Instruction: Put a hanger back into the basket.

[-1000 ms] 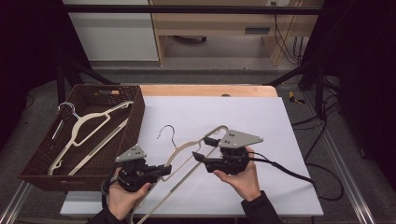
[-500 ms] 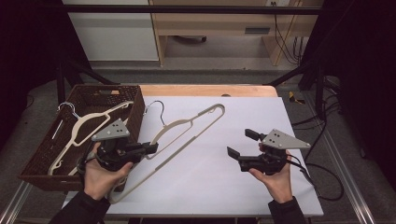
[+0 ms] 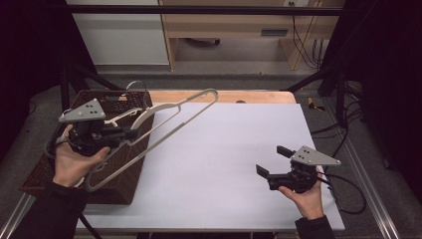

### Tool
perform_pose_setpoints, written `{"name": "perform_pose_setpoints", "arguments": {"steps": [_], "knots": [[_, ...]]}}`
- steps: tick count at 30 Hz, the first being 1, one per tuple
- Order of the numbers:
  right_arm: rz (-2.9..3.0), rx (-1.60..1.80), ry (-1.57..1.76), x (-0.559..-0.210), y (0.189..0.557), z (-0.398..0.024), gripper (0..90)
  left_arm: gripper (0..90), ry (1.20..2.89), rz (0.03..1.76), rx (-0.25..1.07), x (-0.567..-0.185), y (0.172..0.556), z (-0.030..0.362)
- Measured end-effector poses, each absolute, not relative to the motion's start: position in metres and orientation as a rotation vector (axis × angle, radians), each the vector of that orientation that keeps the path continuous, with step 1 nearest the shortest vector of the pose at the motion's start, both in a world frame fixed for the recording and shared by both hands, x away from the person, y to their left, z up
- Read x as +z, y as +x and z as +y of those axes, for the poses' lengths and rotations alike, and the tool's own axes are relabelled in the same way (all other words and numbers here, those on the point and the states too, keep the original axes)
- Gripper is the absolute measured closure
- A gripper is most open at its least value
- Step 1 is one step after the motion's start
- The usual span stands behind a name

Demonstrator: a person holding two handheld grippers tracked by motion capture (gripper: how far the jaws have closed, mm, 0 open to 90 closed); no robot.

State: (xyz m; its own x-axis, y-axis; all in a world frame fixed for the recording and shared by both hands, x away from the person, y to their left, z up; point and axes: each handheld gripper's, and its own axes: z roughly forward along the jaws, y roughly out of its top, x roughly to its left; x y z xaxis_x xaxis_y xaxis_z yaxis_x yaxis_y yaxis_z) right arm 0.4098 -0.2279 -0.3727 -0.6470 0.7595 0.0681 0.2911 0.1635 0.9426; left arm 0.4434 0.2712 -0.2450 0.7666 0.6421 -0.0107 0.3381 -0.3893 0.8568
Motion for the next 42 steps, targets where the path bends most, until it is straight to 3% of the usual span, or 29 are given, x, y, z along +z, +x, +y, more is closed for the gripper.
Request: {"name": "perform_pose_setpoints", "arguments": {"steps": [18, 42], "knots": [[2.006, 1.445, 1.012, -0.374, 0.411, -0.235, 3.7, 86.7, 1.963, 0.896, 0.462, -0.255, 0.484, 0.369], [2.008, 1.427, 1.029, -0.378, 0.414, -0.236, 3.2, 86.7, 1.927, 1.065, 0.480, -0.300, 0.495, 0.440]]}}
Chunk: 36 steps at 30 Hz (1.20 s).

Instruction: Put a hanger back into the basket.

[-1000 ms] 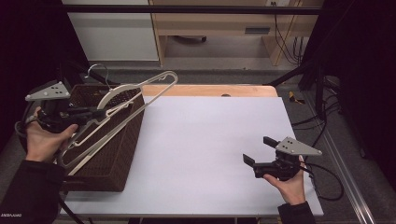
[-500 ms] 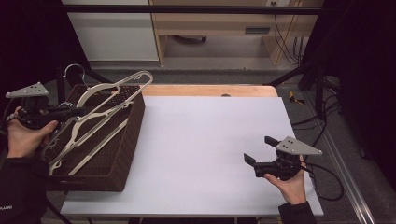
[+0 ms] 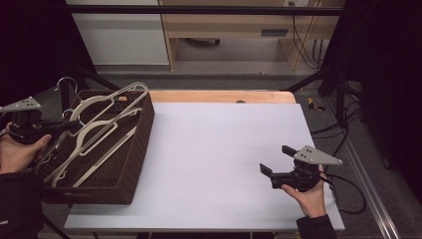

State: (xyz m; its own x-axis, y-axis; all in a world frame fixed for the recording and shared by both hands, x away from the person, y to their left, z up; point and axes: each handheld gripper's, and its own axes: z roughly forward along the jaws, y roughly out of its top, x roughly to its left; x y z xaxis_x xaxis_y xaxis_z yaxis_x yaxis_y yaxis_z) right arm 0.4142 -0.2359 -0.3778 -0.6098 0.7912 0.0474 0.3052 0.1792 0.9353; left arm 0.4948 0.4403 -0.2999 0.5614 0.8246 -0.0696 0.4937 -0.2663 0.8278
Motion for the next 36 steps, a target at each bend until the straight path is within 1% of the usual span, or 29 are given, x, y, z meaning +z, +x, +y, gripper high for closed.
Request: {"name": "perform_pose_setpoints", "arguments": {"steps": [4, 6, 11, 16, 24, 27, 30, 32, 34, 36], "knots": [[2.007, 1.425, 1.030, -0.378, 0.414, -0.236, 3.3, 86.7, 1.937, 1.114, 0.474, -0.308, 0.496, 0.448], [2.008, 1.424, 1.029, -0.378, 0.414, -0.236, 3.3, 86.7, 1.925, 1.112, 0.463, -0.313, 0.497, 0.449], [2.010, 1.423, 1.030, -0.378, 0.414, -0.236, 3.2, 86.7, 1.981, 1.128, 0.445, -0.324, 0.501, 0.442], [2.009, 1.423, 1.029, -0.377, 0.414, -0.237, 3.2, 86.6, 1.996, 1.105, 0.401, -0.337, 0.502, 0.431], [2.011, 1.424, 1.028, -0.377, 0.414, -0.237, 3.1, 85.5, 2.024, 1.196, 0.332, -0.359, 0.508, 0.428], [2.012, 1.423, 1.028, -0.377, 0.414, -0.237, 3.1, 84.9, 2.072, 1.267, 0.344, -0.365, 0.510, 0.429], [2.009, 1.424, 1.033, -0.377, 0.414, -0.237, 3.1, 84.0, 2.104, 1.339, 0.415, -0.369, 0.511, 0.428], [2.012, 1.421, 1.032, -0.378, 0.414, -0.236, 3.1, 81.2, 2.082, 1.392, 0.432, -0.370, 0.511, 0.429], [2.014, 1.419, 1.034, -0.378, 0.415, -0.236, 3.0, 78.5, 2.085, 1.406, 0.460, -0.369, 0.509, 0.430], [2.012, 1.418, 1.035, -0.378, 0.415, -0.236, 3.0, 76.1, 2.057, 1.436, 0.510, -0.366, 0.507, 0.431]]}}
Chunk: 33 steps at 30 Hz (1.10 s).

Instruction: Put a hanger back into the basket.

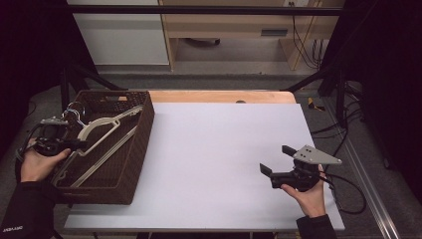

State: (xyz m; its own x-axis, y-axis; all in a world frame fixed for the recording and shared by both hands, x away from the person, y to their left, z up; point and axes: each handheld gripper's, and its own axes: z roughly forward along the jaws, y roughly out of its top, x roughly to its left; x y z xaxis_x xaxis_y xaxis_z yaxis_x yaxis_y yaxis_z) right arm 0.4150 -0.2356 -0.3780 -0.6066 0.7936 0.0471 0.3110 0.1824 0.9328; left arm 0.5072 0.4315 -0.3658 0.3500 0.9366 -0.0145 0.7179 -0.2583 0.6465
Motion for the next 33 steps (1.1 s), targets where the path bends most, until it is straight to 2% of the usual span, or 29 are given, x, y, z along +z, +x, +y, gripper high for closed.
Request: {"name": "perform_pose_setpoints", "arguments": {"steps": [8, 12, 18, 20, 27, 33], "knots": [[1.997, 1.423, 1.042, -0.378, 0.415, -0.239, 3.0, 61.8, 1.897, 1.440, 0.581, -0.344, 0.486, 0.432], [1.992, 1.435, 1.040, -0.376, 0.414, -0.241, 2.9, 52.8, 1.840, 1.298, 0.588, -0.334, 0.469, 0.417], [1.980, 1.450, 1.051, -0.376, 0.413, -0.242, 2.9, 33.0, 1.777, 1.104, 0.594, -0.328, 0.441, 0.383], [1.976, 1.459, 1.049, -0.376, 0.413, -0.243, 2.9, 25.7, 1.763, 1.062, 0.596, -0.329, 0.432, 0.371], [1.968, 1.478, 1.034, -0.376, 0.411, -0.245, 2.4, 8.3, 1.705, 0.920, 0.551, -0.335, 0.410, 0.330], [1.966, 1.493, 1.017, -0.376, 0.408, -0.249, 2.2, 5.5, 1.723, 0.821, 0.560, -0.349, 0.401, 0.298]]}}
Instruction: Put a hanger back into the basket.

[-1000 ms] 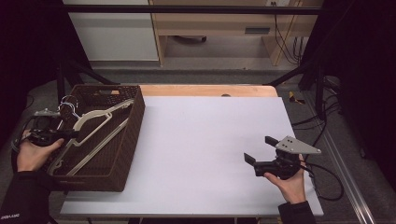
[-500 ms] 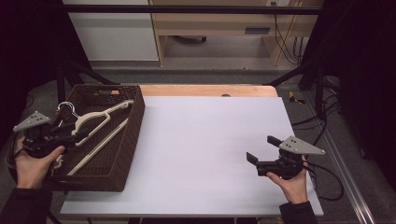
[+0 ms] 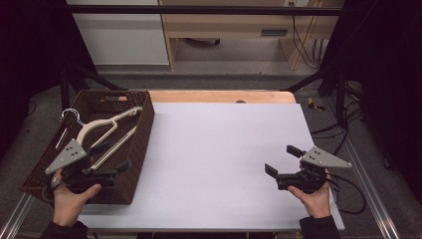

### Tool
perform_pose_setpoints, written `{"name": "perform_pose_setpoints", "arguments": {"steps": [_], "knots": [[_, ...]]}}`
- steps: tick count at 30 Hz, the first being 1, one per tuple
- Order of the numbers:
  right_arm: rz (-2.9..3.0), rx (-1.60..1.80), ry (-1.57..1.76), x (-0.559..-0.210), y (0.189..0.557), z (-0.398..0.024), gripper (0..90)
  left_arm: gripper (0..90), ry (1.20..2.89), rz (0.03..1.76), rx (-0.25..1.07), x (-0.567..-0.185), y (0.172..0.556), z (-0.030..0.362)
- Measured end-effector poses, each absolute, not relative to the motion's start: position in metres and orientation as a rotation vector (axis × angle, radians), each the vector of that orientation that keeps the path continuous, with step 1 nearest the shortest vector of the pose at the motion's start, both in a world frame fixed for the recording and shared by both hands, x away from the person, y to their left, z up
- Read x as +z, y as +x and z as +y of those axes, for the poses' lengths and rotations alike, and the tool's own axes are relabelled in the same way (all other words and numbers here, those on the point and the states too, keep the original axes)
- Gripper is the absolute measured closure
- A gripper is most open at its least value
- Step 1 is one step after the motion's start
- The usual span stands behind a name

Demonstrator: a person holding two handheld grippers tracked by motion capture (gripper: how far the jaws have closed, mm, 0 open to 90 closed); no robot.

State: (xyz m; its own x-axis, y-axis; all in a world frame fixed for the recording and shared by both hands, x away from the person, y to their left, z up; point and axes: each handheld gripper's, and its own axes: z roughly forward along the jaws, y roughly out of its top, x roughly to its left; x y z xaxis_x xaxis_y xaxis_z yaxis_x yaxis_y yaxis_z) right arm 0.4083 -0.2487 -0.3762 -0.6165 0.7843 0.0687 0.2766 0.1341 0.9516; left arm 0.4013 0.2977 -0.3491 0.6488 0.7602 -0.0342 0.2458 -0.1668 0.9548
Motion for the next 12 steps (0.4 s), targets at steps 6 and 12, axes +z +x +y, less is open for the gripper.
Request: {"name": "perform_pose_setpoints", "arguments": {"steps": [6, 12], "knots": [[1.963, 1.494, 1.006, -0.377, 0.406, -0.252, 2.1, 5.2, 1.754, 0.806, 0.554, -0.365, 0.403, 0.287], [1.973, 1.496, 1.004, -0.378, 0.405, -0.250, 2.1, 5.1, 1.752, 0.829, 0.556, -0.372, 0.402, 0.289]]}}
